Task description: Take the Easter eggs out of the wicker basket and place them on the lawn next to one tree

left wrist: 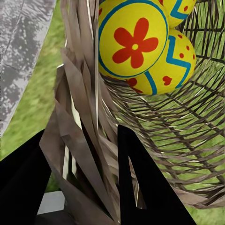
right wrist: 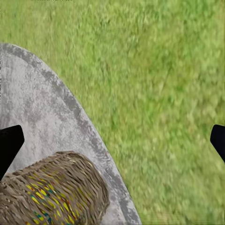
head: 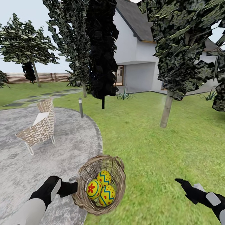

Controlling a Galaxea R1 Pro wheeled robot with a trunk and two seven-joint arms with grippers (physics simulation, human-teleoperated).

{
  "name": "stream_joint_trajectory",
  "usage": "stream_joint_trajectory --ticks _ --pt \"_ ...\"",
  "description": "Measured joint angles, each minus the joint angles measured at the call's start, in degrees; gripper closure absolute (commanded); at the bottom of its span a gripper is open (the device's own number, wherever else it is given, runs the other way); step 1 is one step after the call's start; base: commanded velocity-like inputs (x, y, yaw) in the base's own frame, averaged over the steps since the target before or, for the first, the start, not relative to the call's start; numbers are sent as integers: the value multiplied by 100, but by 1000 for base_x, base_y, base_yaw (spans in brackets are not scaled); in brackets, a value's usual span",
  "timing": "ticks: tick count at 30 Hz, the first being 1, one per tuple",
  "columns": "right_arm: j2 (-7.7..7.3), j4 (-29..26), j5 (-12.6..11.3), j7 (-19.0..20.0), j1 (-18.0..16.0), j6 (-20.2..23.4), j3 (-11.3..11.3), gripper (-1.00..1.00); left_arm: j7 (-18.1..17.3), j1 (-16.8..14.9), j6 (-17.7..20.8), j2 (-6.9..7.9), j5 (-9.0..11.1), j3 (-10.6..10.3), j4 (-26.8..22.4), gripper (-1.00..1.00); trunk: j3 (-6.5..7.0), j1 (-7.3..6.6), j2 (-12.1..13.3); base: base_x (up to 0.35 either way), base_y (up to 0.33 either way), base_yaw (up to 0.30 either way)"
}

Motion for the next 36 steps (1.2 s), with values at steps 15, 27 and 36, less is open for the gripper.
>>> stream_joint_trajectory --ticks 15,27,36 --pt "0 -1 1 4 0 -2 0 -100 -2 0 -4 0 15 1 0 100 0 0 0 333 -30 -46" --pt "4 -1 0 6 1 -1 0 -100 1 -1 -11 0 -4 0 3 100 0 0 0 333 -4 -36" --pt "14 -1 0 12 0 -4 0 -100 -1 0 -9 0 1 -1 1 100 0 0 0 332 -29 -74"
